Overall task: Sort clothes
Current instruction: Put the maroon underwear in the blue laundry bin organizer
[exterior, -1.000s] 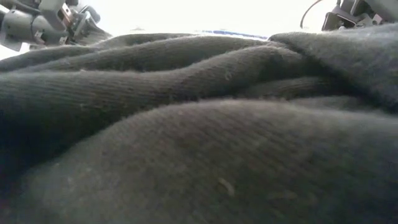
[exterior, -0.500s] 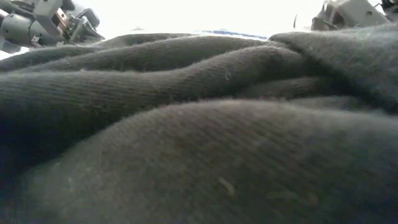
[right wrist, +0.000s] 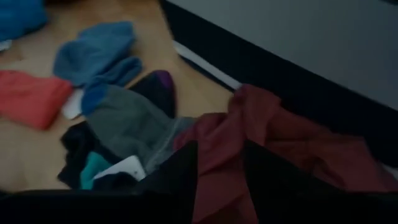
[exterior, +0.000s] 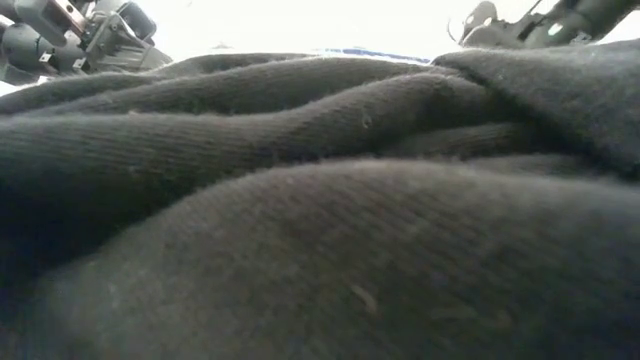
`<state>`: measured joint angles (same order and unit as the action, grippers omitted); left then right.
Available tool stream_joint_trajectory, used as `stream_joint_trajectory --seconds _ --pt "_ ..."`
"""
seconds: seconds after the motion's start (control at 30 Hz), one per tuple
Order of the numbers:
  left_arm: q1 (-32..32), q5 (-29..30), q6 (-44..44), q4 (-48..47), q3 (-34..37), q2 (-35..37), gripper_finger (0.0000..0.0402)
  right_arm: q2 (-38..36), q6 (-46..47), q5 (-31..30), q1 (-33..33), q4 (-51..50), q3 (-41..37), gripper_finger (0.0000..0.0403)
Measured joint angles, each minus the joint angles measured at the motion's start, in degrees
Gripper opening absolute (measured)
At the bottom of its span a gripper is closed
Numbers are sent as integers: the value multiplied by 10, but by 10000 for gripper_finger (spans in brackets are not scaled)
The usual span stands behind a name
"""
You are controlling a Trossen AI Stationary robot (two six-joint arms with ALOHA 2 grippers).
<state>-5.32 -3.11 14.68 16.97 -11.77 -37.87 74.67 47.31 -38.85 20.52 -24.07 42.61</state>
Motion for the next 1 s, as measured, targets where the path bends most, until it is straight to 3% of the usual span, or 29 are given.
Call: stream_joint_trajectory --seconds 0.17,0.63,1.0 --pt "0 0 -10 0 0 0 129 8 -19 54 -42 -1 0 128" --pt "0 2 -10 0 0 0 129 42 -43 111 -111 4 0 128" --pt "0 2 4 2 0 0 129 66 50 111 -132 -68 0 128"
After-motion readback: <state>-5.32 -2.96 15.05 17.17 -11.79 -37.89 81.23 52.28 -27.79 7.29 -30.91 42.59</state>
